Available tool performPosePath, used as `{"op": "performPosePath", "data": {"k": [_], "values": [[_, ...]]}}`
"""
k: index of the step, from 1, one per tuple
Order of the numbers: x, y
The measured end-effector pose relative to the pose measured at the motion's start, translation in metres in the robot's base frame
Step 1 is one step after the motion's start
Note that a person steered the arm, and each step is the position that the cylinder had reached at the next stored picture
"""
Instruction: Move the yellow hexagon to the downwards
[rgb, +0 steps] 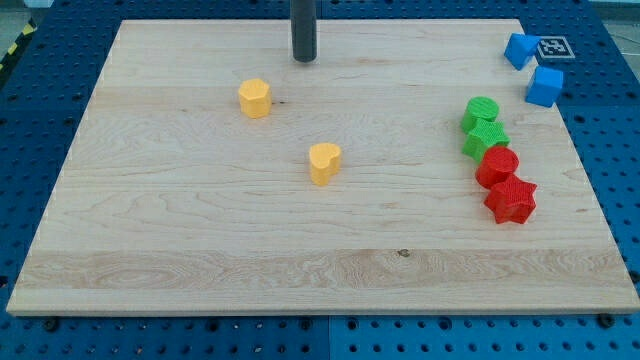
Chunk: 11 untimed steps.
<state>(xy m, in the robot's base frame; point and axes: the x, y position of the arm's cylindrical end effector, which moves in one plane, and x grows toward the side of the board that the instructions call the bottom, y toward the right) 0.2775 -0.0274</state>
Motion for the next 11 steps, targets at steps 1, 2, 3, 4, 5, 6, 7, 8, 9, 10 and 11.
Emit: {"op": "performPosePath", "data": {"k": [1,2,3,4,5,6,7,8,9,10,11], "values": [[0.005,-0.007],[0.022,-0.019],[0.027,-0.025],[0.035,-0.029],[0.041,-0.037],[0.042,-0.041],[0.057,-0.046],[0.065,-0.046],[0.068,-0.046],[0.069,-0.046],[0.07,-0.047]]}}
